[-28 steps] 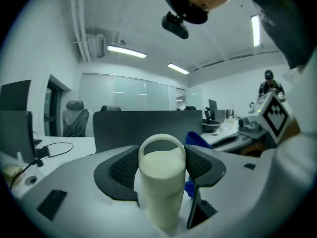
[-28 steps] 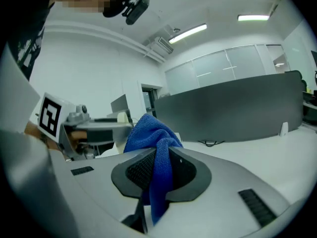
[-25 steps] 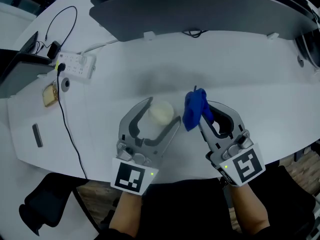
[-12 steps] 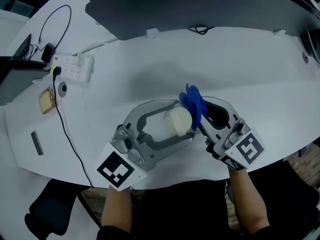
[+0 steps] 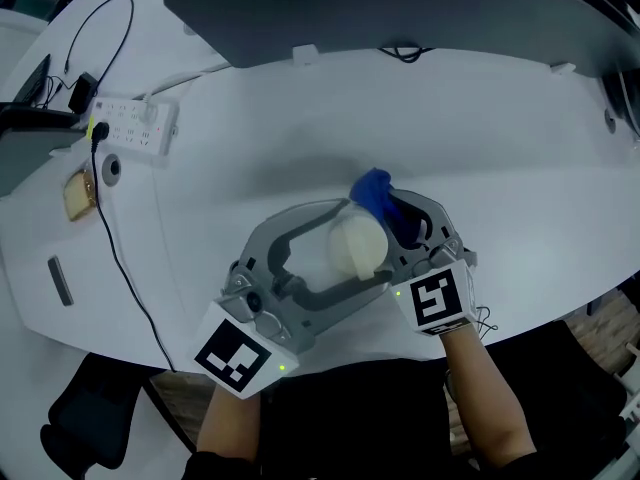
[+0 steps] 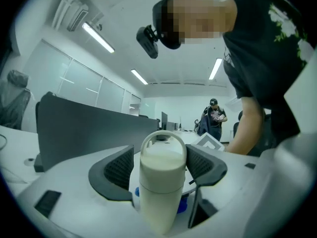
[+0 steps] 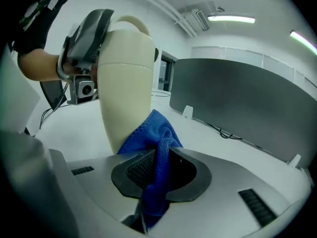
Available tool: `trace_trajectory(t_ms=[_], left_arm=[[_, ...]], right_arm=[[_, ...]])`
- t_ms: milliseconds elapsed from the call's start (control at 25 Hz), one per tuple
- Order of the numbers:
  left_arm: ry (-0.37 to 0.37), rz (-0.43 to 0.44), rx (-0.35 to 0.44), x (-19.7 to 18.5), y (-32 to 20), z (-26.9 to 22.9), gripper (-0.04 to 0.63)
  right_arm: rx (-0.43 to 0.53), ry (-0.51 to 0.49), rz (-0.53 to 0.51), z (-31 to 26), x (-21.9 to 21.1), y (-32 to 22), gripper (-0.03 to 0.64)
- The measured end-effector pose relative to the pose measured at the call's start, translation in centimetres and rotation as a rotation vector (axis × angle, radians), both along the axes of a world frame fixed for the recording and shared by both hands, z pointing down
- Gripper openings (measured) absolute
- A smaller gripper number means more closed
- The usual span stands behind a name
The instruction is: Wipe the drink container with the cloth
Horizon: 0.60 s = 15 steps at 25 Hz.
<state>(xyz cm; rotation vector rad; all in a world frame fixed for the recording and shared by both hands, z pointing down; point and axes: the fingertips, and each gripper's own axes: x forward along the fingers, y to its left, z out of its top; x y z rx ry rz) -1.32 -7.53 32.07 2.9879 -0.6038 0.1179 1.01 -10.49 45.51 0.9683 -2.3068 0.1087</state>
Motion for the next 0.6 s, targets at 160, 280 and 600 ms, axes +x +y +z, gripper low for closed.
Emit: trace_trajectory(t_ms=[160, 280, 600], left_arm=[[-0.085, -0.251, 0.09, -1.4, -0.1, -0.7, 0.343], [-0.1, -0.439, 0.133, -1.6, 0.4, -1.3, 0.347], [-0.166, -0.574, 0.07, -0.7, -0.9, 0.0, 0.34]], right_arm=[[0.023, -0.005, 0.031, 0.1, 0.2, 0.1, 0.044], [0.034, -0.01, 0.041, 0.0, 0.1, 0.3, 0.044], [0.018, -0.097, 0.089, -1.0, 0.4, 0.9, 0.046]])
